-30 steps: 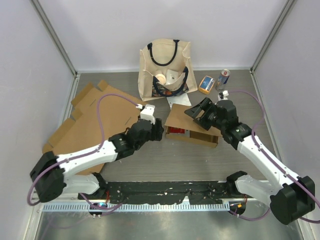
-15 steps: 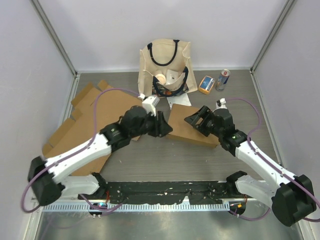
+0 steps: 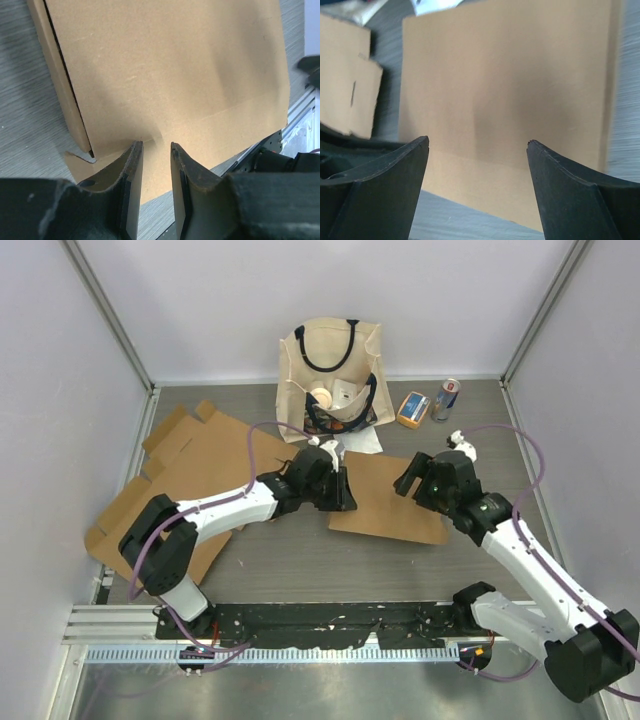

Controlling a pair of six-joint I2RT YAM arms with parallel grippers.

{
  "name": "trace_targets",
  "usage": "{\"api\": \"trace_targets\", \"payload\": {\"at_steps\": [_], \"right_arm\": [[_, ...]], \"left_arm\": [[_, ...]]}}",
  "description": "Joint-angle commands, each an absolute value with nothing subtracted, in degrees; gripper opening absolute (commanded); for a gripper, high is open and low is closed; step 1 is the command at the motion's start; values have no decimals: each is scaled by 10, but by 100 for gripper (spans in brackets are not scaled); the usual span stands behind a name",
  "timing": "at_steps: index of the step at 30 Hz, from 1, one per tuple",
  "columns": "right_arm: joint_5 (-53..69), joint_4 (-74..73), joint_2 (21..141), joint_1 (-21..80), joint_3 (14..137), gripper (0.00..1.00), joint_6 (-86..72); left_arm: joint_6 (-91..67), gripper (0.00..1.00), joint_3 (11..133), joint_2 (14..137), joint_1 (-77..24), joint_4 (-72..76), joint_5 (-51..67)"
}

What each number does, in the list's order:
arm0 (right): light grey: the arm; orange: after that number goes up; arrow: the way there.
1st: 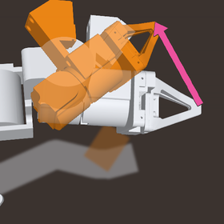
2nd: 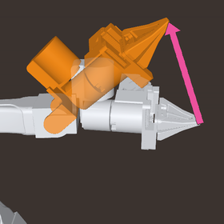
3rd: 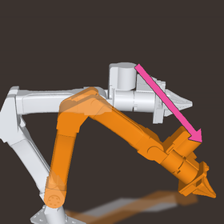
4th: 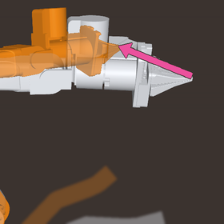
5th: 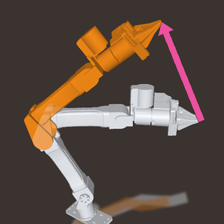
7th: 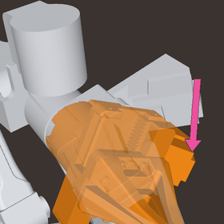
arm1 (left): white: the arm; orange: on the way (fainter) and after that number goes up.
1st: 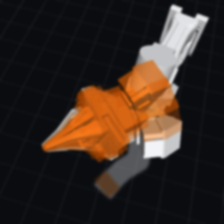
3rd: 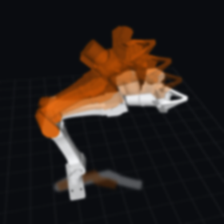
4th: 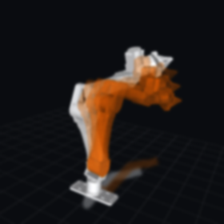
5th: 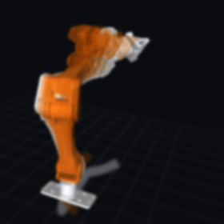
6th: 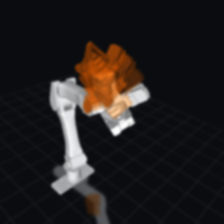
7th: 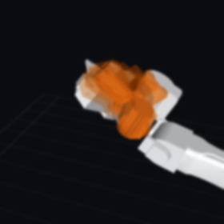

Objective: Fold the paper box

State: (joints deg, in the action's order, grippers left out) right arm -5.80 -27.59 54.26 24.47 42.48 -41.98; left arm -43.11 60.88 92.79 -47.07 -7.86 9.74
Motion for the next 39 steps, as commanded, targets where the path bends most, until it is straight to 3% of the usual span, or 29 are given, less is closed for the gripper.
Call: {"api": "trace_targets", "payload": {"at_steps": [1,4,7,11,13,19,27,29,33,39], "right_arm": [[-161,-387,528,198,494,85,-358],[-118,-402,523,92,482,89,-339],[31,-364,526,-28,427,92,-334],[117,-285,525,-44,368,89,-338],[113,-256,530,-44,347,87,-340],[131,-216,539,-44,300,70,-351],[127,-108,481,-44,216,48,-377],[135,-58,470,-44,197,39,-388],[143,-6,461,-44,162,26,-388],[170,33,473,-44,159,18,-367]], "left_arm": [[-429,33,596,941,-468,-54,91],[-410,36,605,941,-465,-76,75],[-377,47,627,947,-461,-104,75],[-374,55,663,976,-425,-142,143],[-363,55,670,975,-423,-153,144],[-360,49,660,937,-414,-155,129],[-374,72,649,933,-352,-139,169],[-376,76,642,947,-344,-118,190],[-378,75,642,981,-339,-97,195],[-384,69,612,998,-339,-47,206]]}}
